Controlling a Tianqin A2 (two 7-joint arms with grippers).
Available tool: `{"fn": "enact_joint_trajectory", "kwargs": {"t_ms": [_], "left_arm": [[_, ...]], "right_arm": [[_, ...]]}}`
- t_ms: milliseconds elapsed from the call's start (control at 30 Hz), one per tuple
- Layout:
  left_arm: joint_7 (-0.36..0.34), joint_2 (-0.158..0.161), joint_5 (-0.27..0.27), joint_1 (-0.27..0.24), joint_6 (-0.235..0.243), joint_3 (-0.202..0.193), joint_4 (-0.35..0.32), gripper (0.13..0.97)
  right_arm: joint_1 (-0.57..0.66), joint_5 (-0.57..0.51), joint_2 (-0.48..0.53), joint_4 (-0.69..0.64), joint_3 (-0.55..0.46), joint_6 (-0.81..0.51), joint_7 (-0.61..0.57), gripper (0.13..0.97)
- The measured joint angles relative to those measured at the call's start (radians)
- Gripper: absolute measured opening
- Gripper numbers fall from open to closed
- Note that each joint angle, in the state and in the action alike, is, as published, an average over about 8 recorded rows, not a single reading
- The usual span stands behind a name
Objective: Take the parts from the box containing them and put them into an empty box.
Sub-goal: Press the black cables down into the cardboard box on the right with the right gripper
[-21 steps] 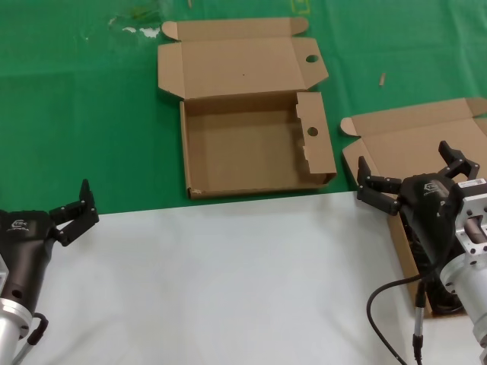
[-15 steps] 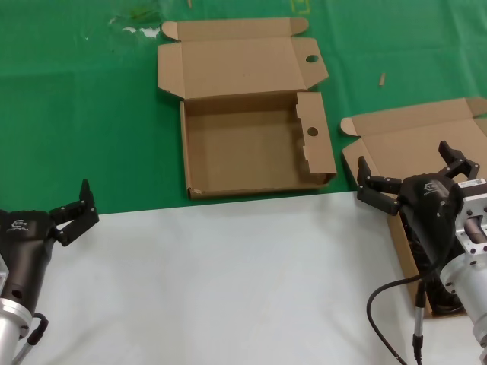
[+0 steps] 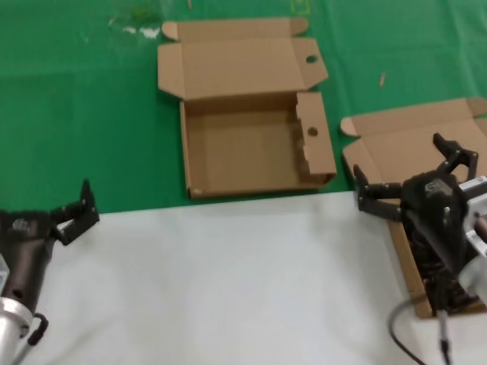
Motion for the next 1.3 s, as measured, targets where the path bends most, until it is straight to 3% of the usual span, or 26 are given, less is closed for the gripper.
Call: {"fn": "enact_joint_trajectory", "kwargs": {"t_ms": [133, 267, 467, 633, 733, 867, 1100, 1300], "left_arm": [[0.000, 0.000, 0.000, 0.000, 0.000, 0.000, 0.000, 0.966], [0.000, 0.000, 0.000, 0.000, 0.000, 0.000, 0.000, 0.966], [0.000, 0.000, 0.000, 0.000, 0.000, 0.000, 0.000, 0.966], [0.000, 0.000, 0.000, 0.000, 0.000, 0.000, 0.000, 0.966], [0.000, 0.000, 0.000, 0.000, 0.000, 0.000, 0.000, 0.966], [0.000, 0.000, 0.000, 0.000, 0.000, 0.000, 0.000, 0.966], [0.000, 0.000, 0.000, 0.000, 0.000, 0.000, 0.000, 0.966], [0.000, 0.000, 0.000, 0.000, 0.000, 0.000, 0.000, 0.966]], "right_arm": [[-0.082, 0.017, 0.146, 0.061, 0.015, -0.041, 0.000, 0.966], [-0.215, 0.029, 0.264, 0.109, 0.127, -0.128, -0.044, 0.966], [-0.424, 0.086, 0.398, 0.112, 0.345, -0.257, -0.219, 0.966], [-0.517, 0.042, 0.474, 0.045, 0.492, -0.386, -0.381, 0.966], [-0.485, -0.021, 0.510, -0.024, 0.499, -0.438, -0.446, 0.966], [-0.357, -0.107, 0.537, -0.120, 0.411, -0.466, -0.477, 0.966], [-0.101, -0.241, 0.507, -0.240, 0.220, -0.509, -0.448, 0.964], [0.048, -0.319, 0.471, -0.298, 0.116, -0.545, -0.417, 0.952]]}}
